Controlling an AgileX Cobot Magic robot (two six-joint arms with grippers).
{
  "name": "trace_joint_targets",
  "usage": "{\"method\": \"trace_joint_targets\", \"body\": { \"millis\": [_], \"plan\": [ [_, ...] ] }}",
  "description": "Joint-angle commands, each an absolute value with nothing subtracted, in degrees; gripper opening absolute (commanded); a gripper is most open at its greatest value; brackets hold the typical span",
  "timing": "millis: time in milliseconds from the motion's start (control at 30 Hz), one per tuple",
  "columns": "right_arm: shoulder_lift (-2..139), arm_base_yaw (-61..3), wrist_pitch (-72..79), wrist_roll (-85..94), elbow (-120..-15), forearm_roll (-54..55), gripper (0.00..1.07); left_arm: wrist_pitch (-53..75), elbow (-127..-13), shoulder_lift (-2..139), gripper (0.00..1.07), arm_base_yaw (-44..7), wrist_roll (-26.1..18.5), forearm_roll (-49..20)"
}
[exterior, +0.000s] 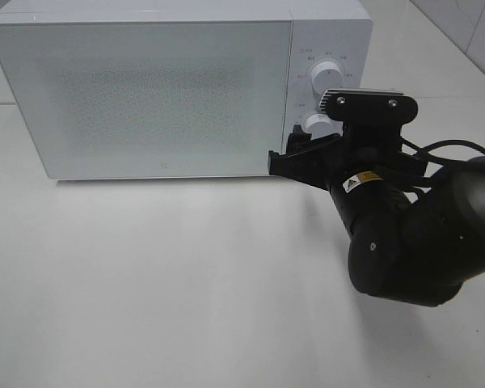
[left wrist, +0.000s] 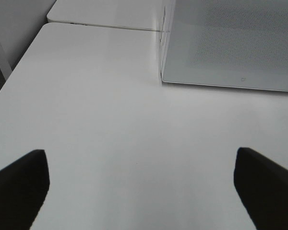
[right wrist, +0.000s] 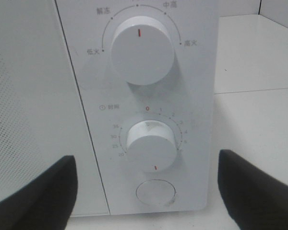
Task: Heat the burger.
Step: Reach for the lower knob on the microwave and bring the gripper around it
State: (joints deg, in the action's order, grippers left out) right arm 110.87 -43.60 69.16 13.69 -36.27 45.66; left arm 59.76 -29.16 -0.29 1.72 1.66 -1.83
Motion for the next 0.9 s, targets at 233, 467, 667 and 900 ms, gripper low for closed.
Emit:
{"method": "trace_joint_targets", "body": {
  "millis": [233, 467, 667, 900],
  "plan": [
    [113.7, -40.4, 68.5, 12.7, -40.2, 41.6, 0.76, 59.3, -29.0, -1.5, 1.02, 1.9, 1.7, -2.1],
    [116.1, -38.3, 68.0, 11.8, -42.7, 40.5, 0.76, 59.3, -29.0, -1.5, 1.02, 1.9, 1.7, -2.1],
    [118.7, -37.2, 66.5, 11.8, -45.2, 39.1, 0.75, 59.3, -29.0, -1.5, 1.02, 1.9, 1.7, -2.1],
    [119.6, -35.9, 66.1, 11.8, -46.7, 38.9, 0.75, 59.3, -29.0, -1.5, 1.02, 1.9, 1.8, -2.0]
  ]
}}
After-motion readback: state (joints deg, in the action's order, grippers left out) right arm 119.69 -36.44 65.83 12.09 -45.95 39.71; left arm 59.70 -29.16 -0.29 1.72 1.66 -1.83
